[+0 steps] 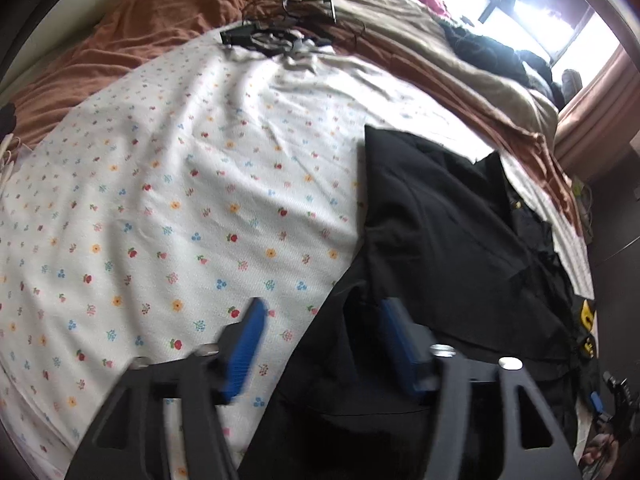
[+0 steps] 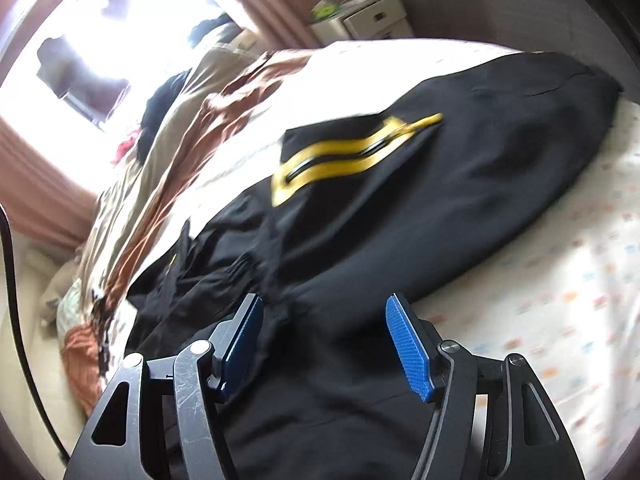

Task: Fold large clothes
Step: 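Move the right gripper to the yellow-striped sleeve and close on it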

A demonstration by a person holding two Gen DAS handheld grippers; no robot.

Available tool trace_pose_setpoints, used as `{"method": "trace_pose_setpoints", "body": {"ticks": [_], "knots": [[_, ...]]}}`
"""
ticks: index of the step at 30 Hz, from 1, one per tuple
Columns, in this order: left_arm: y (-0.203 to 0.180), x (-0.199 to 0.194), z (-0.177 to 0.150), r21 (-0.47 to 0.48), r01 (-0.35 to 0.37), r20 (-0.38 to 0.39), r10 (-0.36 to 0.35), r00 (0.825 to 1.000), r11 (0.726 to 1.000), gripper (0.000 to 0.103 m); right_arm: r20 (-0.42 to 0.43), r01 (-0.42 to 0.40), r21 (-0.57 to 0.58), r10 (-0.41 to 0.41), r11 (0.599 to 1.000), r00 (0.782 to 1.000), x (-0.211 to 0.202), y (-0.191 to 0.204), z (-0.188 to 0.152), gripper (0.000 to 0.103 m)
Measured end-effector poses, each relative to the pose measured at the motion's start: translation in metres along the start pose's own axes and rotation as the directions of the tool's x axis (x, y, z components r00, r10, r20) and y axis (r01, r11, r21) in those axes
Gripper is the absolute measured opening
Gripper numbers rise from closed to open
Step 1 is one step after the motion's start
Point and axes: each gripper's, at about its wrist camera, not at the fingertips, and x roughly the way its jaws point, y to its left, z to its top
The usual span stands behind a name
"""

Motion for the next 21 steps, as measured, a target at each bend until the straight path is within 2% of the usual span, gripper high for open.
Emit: {"method": "trace_pose_setpoints", "body": {"ticks": [1, 2, 8, 15, 17, 20, 21], "knots": [[-0.001, -0.007, -0.001, -0.001, 0.007, 0.026, -0.007, 1.0, 1.0, 0.08, 0.012, 0.006, 0.009, -0.007, 1.0, 1.0, -0.005, -0.009, 0.004, 0.064], [-0.004, -0.008, 0.001, 0.0, 0.009, 0.036, -0.009, 0.999, 1.0, 0.081, 0.026, 0.02, 0.025, -0.021, 0.999, 0.999, -0.01, -0.02, 0.008, 0.064], [-0.013, -0.015, -0.002, 0.022, 0.025, 0.044, -0.026, 0.999, 0.999, 0.081, 0.048, 0.061, 0.135, -0.068, 0.989, 0.996, -0.014, -0.075, 0.029, 0.064], [-0.023, -0.018, -0.005, 0.047, 0.029, 0.056, -0.032, 0.998, 0.998, 0.081, 0.081, 0.052, 0.226, -0.072, 0.973, 0.994, -0.004, -0.122, 0.044, 0.063], [-0.023, -0.018, -0.005, 0.047, 0.03, 0.055, -0.032, 0.998, 0.998, 0.081, 0.088, 0.042, 0.256, -0.066, 0.966, 0.994, 0.001, -0.133, 0.048, 0.057], [-0.023, -0.018, -0.006, 0.044, 0.026, 0.055, -0.029, 0.998, 0.999, 0.081, 0.128, 0.01, 0.291, -0.049, 0.957, 0.991, 0.002, -0.147, 0.054, 0.042], [-0.023, -0.018, -0.006, 0.043, 0.027, 0.054, -0.029, 0.998, 0.999, 0.081, 0.137, 0.003, 0.294, -0.045, 0.956, 0.989, 0.002, -0.148, 0.055, 0.027]]}}
